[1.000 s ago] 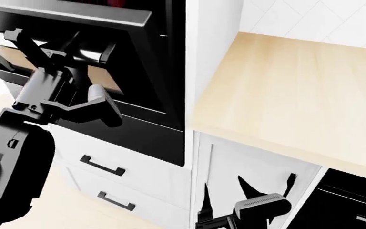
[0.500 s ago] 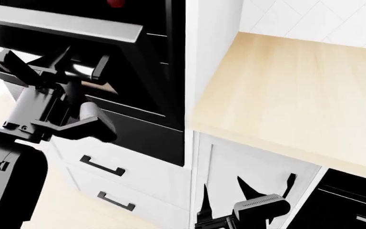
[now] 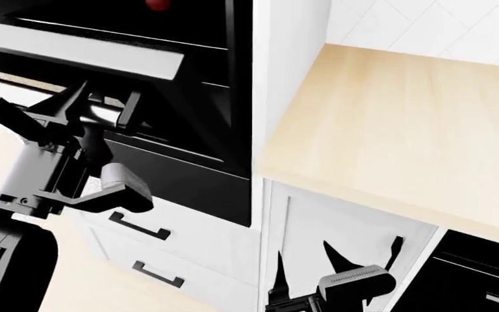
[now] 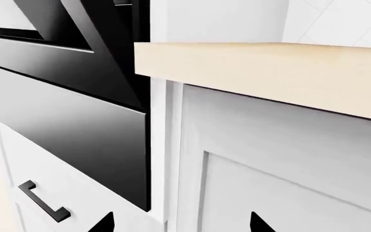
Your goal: Open the oven door
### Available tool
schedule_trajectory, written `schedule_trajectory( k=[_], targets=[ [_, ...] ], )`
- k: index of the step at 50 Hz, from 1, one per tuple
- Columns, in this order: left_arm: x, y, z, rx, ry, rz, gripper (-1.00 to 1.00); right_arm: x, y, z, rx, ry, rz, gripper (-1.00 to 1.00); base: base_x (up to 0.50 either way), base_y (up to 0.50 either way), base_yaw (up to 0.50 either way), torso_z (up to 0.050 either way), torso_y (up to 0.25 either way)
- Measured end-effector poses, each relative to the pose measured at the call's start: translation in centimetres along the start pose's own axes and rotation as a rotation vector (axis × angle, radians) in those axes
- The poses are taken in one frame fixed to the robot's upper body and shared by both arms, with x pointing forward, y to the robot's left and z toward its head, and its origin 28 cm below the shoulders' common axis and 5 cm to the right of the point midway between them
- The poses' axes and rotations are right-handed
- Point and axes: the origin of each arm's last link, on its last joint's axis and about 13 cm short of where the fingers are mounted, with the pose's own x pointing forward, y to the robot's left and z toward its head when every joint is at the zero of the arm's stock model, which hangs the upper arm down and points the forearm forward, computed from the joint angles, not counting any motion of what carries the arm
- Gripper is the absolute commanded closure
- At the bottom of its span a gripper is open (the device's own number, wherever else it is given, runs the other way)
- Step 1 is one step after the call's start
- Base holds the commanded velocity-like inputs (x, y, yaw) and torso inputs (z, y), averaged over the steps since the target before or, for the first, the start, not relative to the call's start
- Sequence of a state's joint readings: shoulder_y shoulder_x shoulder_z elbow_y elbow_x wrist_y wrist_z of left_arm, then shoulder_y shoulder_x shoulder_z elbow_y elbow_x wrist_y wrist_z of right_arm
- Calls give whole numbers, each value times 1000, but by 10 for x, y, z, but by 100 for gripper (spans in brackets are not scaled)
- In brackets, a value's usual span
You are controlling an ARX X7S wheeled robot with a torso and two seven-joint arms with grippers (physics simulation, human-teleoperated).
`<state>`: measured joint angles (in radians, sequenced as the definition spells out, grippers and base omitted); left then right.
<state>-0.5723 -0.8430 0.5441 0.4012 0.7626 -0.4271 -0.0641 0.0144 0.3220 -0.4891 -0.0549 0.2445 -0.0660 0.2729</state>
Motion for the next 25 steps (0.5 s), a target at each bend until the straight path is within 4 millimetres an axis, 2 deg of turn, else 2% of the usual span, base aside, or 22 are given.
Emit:
schedule_trajectory(
  k=[25],
  targets=[
    [-25,-9,-4,61,-10,21,100,0,0,-1,-2,5,-1,-100,0,0,0,1,6]
  ],
)
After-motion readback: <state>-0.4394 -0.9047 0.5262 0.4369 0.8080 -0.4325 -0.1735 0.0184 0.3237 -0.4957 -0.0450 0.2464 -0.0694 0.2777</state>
